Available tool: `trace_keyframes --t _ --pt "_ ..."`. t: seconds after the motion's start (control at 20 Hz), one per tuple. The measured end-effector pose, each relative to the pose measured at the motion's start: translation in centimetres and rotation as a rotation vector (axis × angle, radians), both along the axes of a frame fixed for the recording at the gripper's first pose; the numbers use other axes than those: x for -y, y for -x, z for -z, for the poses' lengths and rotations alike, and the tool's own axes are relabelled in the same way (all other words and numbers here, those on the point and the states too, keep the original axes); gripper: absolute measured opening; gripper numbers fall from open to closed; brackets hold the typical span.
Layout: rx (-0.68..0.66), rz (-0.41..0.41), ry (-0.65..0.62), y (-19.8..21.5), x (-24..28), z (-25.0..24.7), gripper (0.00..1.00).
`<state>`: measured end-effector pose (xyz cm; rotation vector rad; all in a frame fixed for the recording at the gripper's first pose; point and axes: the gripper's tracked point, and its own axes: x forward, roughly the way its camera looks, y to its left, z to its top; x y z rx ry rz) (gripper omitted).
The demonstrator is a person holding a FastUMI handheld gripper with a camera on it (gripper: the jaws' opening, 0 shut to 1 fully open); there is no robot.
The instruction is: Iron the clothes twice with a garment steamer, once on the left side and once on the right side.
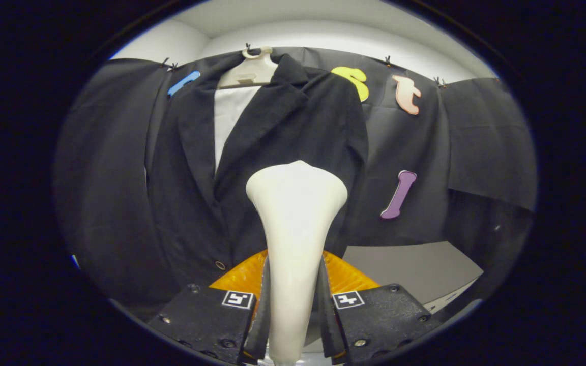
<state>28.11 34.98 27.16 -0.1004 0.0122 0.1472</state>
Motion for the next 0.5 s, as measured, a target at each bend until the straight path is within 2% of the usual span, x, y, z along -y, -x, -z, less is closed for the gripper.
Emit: trace_keyframes --t 0.5 --pt "-0.072 -0.019 0.044 0.1 0.2 5.9 0.43"
